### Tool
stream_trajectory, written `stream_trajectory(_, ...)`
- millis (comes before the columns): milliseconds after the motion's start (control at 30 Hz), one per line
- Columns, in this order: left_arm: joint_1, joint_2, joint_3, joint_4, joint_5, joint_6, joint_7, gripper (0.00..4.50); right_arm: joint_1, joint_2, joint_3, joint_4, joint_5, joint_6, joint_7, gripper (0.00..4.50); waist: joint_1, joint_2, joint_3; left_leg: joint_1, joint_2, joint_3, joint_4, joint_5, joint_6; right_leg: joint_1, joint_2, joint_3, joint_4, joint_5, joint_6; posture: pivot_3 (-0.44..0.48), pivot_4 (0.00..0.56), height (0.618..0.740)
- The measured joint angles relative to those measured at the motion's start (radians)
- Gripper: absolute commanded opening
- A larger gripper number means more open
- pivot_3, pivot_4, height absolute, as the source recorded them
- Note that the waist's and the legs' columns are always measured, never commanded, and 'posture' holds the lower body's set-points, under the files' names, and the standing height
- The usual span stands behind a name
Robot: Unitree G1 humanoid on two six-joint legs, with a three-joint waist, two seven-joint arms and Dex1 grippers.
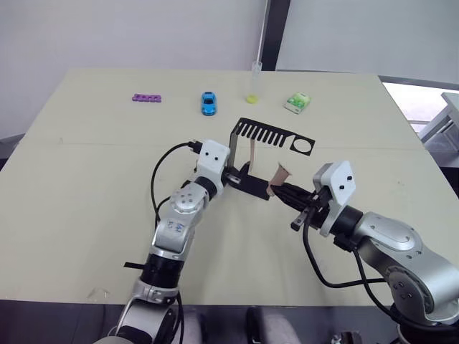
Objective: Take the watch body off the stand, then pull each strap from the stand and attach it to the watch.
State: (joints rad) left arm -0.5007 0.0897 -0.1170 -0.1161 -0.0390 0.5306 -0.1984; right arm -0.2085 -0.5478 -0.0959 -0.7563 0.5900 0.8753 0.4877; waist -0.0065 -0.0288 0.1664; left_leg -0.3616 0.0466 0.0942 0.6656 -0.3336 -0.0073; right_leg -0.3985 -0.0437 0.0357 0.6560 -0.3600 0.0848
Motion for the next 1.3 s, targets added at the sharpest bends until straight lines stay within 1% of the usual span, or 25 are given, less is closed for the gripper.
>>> stream_trajectory(100, 0.026, 0.08, 0.028, -0.083, -0.051, 0.071, -0.073, 4.45, 0.009, -0.046, -0.008, 0.017, 0.028, -0.005, 0.05, 0.0, -0.002, 0.0, 0.0, 0.0, 0.0, 0.0, 0.0, 0.0, 0.0, 0.0, 0.0, 0.0, 0.0, 0.0, 0.0, 0.0, 0.15, 0.74)
stream_trajectory(167, 0.043, 0.138, 0.069, -0.127, -0.088, 0.107, -0.121, 4.45, 0.016, -0.067, -0.026, 0.032, 0.04, -0.011, 0.071, 0.0, -0.003, 0.0, 0.0, 0.0, 0.0, 0.0, 0.0, 0.0, 0.0, 0.0, 0.0, 0.0, 0.0, 0.0, 0.0, 0.0, 0.15, 0.74)
stream_trajectory(267, 0.071, 0.23, 0.118, -0.165, -0.183, 0.146, -0.239, 4.45, 0.01, -0.082, -0.041, 0.058, 0.076, -0.015, 0.099, 0.0, -0.006, 0.0, 0.0, 0.0, 0.0, -0.001, 0.0, 0.0, 0.0, 0.0, 0.0, 0.0, 0.0, 0.0, 0.0, 0.0, 0.15, 0.74)
stream_trajectory(300, 0.082, 0.269, 0.153, -0.165, -0.247, 0.166, -0.307, 4.45, 0.002, -0.087, -0.046, 0.069, 0.097, -0.015, 0.113, 0.0, -0.008, 0.0, 0.0, 0.0, 0.0, -0.001, 0.0, 0.0, 0.0, 0.0, 0.0, 0.0, 0.0, 0.0, 0.0, 0.0, 0.15, 0.74)
stream_trajectory(433, 0.057, 0.347, 0.25, -0.141, -0.469, 0.267, -0.5, 4.45, -0.027, -0.1, -0.071, 0.116, 0.189, -0.01, 0.164, 0.0, -0.013, 0.0, 0.0, 0.0, 0.0, -0.002, 0.0, 0.0, 0.0, 0.001, -0.001, -0.002, -0.001, 0.0, 0.0, 0.0, 0.15, 0.74)
stream_trajectory(500, 0.026, 0.379, 0.256, -0.137, -0.556, 0.309, -0.593, 4.45, -0.047, -0.101, -0.075, 0.135, 0.256, 0.008, 0.188, 0.0, -0.014, 0.0, 0.0, 0.0, 0.0, -0.003, 0.0, 0.0, 0.0, 0.001, -0.001, -0.002, -0.001, 0.0, 0.0, 0.0, 0.15, 0.74)
stream_trajectory(567, -0.007, 0.399, 0.239, -0.138, -0.633, 0.334, -0.691, 4.45, -0.069, -0.116, -0.077, 0.163, 0.325, 0.03, 0.219, 0.0, -0.017, 0.0, 0.0, 0.0, 0.0, -0.003, 0.0, 0.0, 0.0, 0.002, -0.002, -0.002, -0.002, 0.0, 0.0, 0.0, 0.15, 0.74)
stream_trajectory(600, -0.016, 0.399, 0.228, -0.138, -0.655, 0.342, -0.717, 4.45, -0.078, -0.122, -0.078, 0.174, 0.347, 0.039, 0.228, 0.0, -0.019, 0.0, 0.0, 0.0, -0.001, -0.003, 0.0, 0.0, 0.001, 0.002, -0.002, -0.002, -0.002, 0.0, 0.0, 0.0, 0.15, 0.74)
stream_trajectory(633, -0.025, 0.396, 0.213, -0.133, -0.677, 0.348, -0.743, 4.22, -0.087, -0.13, -0.077, 0.183, 0.373, 0.049, 0.239, 0.0, -0.021, 0.0, 0.0, 0.0, 0.0, -0.003, 0.0, 0.0, 0.001, 0.002, -0.002, -0.002, -0.002, 0.0, 0.0, 0.0, 0.15, 0.74)
stream_trajectory(700, -0.041, 0.382, 0.193, -0.11, -0.709, 0.355, -0.775, 3.59, -0.106, -0.138, -0.077, 0.2, 0.422, 0.068, 0.253, 0.0, -0.021, 0.0, 0.0, 0.0, 0.0, -0.003, 0.0, 0.0, 0.001, 0.002, -0.002, -0.002, -0.002, 0.0, 0.0, 0.0, 0.15, 0.74)
stream_trajectory(733, -0.047, 0.374, 0.185, -0.1, -0.716, 0.355, -0.782, 3.18, -0.115, -0.138, -0.076, 0.209, 0.443, 0.076, 0.255, 0.0, -0.023, 0.001, 0.0, 0.0, 0.0, -0.003, 0.0, 0.0, 0.001, 0.002, -0.001, -0.002, -0.002, 0.0, 0.0, 0.0, 0.15, 0.74)
stream_trajectory(933, -0.08, 0.28, 0.14, -0.067, -0.761, 0.378, -0.758, 3.18, -0.14, -0.147, -0.059, 0.222, 0.508, 0.109, 0.255, 0.0, -0.022, 0.001, 0.001, 0.0, 0.0, -0.003, 0.0, 0.0, 0.001, 0.002, -0.001, -0.002, -0.003, 0.0, 0.0, 0.0, 0.15, 0.74)
stream_trajectory(1067, -0.083, 0.233, 0.108, -0.067, -0.765, 0.384, -0.731, 3.18, -0.15, -0.147, -0.041, 0.231, 0.524, 0.113, 0.255, 0.0, -0.022, 0.001, 0.001, 0.0, 0.0, -0.003, 0.0, 0.0, 0.001, 0.002, -0.001, -0.002, -0.002, 0.0, 0.0, 0.0, 0.15, 0.74)
stream_trajectory(1167, -0.103, 0.206, 0.107, -0.064, -0.783, 0.393, -0.708, 3.18, -0.154, -0.147, -0.031, 0.233, 0.53, 0.114, 0.254, 0.0, -0.022, 0.001, 0.001, 0.0, 0.0, -0.003, 0.0, 0.0, 0.001, 0.002, -0.001, -0.002, -0.002, 0.0, 0.0, 0.0, 0.15, 0.74)
stream_trajectory(1233, -0.12, 0.194, 0.107, -0.064, -0.795, 0.395, -0.699, 2.61, -0.161, -0.147, -0.029, 0.233, 0.53, 0.114, 0.253, 0.0, -0.022, 0.001, 0.001, 0.0, 0.0, -0.003, 0.0, 0.0, 0.001, 0.002, -0.001, -0.002, -0.003, 0.0, 0.0, 0.0, 0.15, 0.74)
stream_trajectory(1267, -0.122, 0.193, 0.107, -0.064, -0.8, 0.396, -0.698, 2.25, -0.163, -0.147, -0.029, 0.233, 0.53, 0.114, 0.253, 0.0, -0.022, 0.001, 0.001, 0.0, 0.0, -0.003, 0.0, 0.0, 0.001, 0.002, -0.001, -0.002, -0.003, 0.0, 0.0, 0.0, 0.15, 0.74)
stream_trajectory(1300, -0.122, 0.193, 0.107, -0.064, -0.801, 0.398, -0.696, 1.8, -0.163, -0.147, -0.029, 0.233, 0.53, 0.114, 0.253, 0.0, -0.023, 0.001, 0.001, 0.0, 0.0, -0.003, 0.0, 0.0, 0.001, 0.002, -0.001, -0.002, -0.003, 0.0, 0.0, 0.0, 0.15, 0.74)
